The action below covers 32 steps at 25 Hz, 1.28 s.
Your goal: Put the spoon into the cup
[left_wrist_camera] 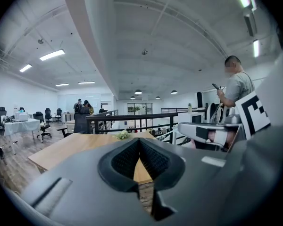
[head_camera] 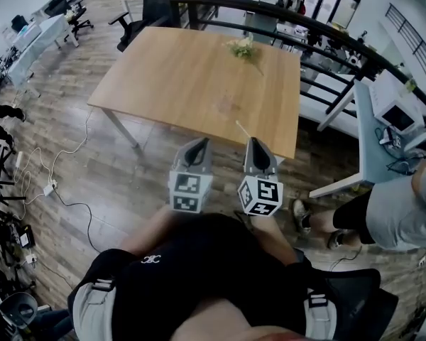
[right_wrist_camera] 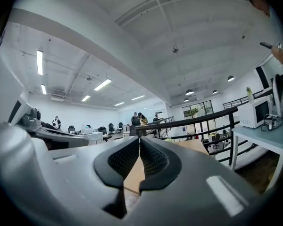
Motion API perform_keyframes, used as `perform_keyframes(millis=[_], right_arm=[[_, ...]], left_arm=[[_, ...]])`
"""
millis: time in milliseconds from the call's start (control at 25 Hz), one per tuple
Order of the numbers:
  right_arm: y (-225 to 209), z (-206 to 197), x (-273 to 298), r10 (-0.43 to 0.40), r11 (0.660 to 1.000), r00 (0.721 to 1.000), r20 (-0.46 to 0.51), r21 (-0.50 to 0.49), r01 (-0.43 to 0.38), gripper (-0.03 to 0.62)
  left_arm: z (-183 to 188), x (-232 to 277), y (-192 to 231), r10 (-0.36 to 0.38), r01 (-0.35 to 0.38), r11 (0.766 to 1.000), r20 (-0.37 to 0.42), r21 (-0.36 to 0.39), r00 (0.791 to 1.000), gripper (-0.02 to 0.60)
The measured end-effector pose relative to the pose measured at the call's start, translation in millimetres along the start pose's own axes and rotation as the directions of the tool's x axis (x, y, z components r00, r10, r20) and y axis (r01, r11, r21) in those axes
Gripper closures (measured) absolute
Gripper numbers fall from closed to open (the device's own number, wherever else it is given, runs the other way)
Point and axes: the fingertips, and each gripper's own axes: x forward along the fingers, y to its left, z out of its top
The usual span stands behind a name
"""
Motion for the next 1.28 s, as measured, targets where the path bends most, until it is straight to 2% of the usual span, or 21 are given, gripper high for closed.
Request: perform_keyframes(millis=[320, 680, 1280], right_arm=[[-13.3, -8.0, 17.3, -0.015, 1.000, 1.000, -0.017, -0.003, 0.015, 0.585], [-13.1, -16.4, 69.3, -0.005, 1.000, 0.999, -0.032, -0.003, 0.005, 0.585], [-26.9, -15.8, 192.1, -0.036, 0.999, 0.996, -0.085, -0.002, 0.036, 0.585]], left_arm=[[-6.8, 26.8, -0.7, -0.030, 0.030, 0.999, -0.001, -0.024, 1.000, 0.571], [-8.2, 78.2, 40.8, -0.031, 0.030, 0.998, -0.001, -0.062, 1.000, 0.571], [15.7, 177.1, 115.4, -0.068, 0.066, 0.995, -0.014, -0.074, 0.998, 0.571]])
